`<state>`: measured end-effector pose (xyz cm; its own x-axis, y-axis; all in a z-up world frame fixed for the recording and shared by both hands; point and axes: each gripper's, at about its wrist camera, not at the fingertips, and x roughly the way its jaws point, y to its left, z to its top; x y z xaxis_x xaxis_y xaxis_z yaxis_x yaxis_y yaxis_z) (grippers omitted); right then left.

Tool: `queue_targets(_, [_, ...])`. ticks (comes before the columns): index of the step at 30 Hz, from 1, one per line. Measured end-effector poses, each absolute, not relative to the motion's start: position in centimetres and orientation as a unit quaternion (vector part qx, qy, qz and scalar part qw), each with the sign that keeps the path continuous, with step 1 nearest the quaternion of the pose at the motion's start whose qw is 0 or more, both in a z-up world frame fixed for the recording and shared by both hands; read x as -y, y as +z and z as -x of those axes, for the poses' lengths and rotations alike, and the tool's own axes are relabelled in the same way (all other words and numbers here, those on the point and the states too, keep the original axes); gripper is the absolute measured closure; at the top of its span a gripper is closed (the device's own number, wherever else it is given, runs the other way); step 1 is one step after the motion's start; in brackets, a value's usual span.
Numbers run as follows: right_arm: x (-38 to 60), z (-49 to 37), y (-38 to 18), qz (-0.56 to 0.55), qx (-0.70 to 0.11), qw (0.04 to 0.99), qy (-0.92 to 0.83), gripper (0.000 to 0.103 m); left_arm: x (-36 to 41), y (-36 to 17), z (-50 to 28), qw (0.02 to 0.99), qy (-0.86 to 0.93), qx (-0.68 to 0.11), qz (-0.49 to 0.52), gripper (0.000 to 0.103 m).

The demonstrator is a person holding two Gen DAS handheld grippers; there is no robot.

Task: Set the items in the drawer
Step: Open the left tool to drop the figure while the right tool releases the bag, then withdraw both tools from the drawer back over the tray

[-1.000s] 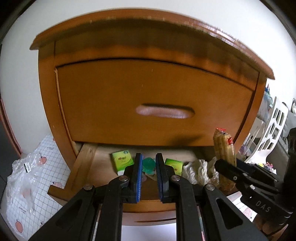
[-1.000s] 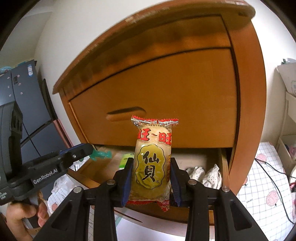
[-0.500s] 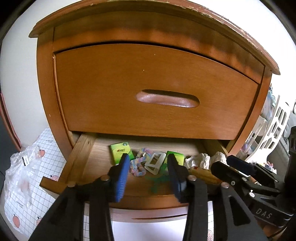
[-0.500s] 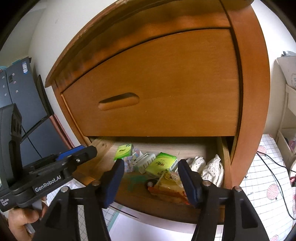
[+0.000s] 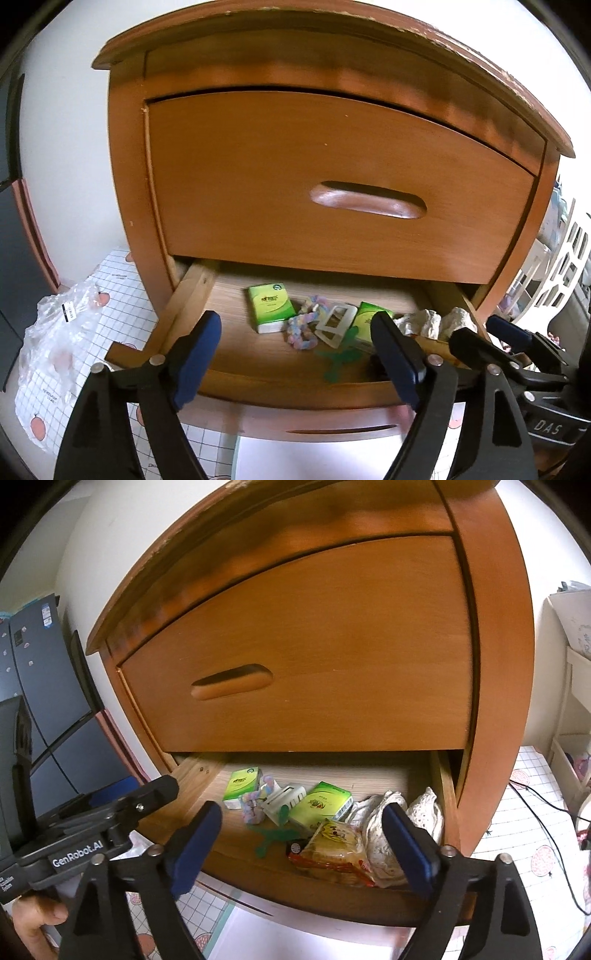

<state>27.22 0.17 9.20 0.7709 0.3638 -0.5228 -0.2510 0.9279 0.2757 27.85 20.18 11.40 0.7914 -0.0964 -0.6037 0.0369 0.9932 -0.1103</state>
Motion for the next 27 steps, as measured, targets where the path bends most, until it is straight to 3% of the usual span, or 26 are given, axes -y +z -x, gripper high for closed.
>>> queue_targets(2, [-0.1,-27.2,9.2,-0.096,-0.293,0.937,0.165,0.002,-20.5,11.3,-27.7,0.947,-0.028,-0.317,0.047,0.014])
queue_targets(3, [-0.1,-27.2,9.2,-0.096,-0.292,0.937,0.165,0.001,-20.6,11.3,-27.7,0.948,-0.025,-0.315,0.047,0.008])
queue_targets(9, [0.0,-27.1,9.3,-0.094,-0.288,0.938,0.166,0.0,-21.5,11.4,-26.9,0.954,-0.01,-0.295,0.059,0.001])
queue_targets(27, [-0.1,-22.5,9.8,-0.062,-0.259,0.945,0.189,0.0,-23.2,10.8,-19.7,0.959,-0.043,-0.264,0.095,0.0])
